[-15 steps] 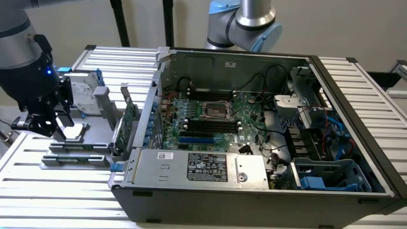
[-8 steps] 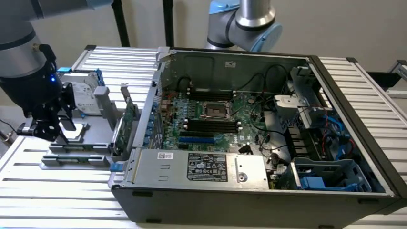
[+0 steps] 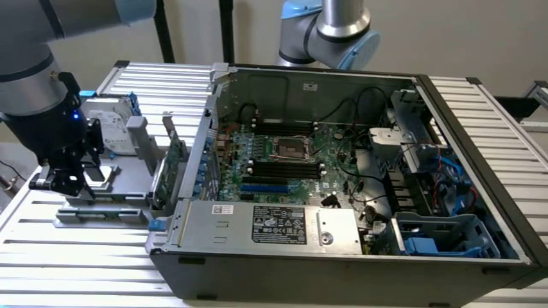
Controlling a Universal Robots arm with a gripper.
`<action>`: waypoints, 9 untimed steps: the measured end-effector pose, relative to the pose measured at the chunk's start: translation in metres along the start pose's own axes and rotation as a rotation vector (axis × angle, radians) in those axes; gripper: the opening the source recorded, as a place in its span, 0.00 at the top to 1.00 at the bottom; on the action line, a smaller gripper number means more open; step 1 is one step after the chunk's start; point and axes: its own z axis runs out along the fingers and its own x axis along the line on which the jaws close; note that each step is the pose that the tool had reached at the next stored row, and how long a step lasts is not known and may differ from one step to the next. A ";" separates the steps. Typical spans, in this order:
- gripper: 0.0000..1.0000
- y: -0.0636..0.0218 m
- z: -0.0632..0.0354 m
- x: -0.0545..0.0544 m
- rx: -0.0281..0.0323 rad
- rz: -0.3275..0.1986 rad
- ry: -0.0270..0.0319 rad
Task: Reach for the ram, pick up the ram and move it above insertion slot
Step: 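Pick up the ram and move it above insertion slot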
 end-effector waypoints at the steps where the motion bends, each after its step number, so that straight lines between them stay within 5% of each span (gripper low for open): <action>1: 0.58 0.0001 0.0018 0.000 0.0000 -0.001 0.0000; 9: 0.58 0.0015 0.0165 0.001 0.0001 -0.004 0.0001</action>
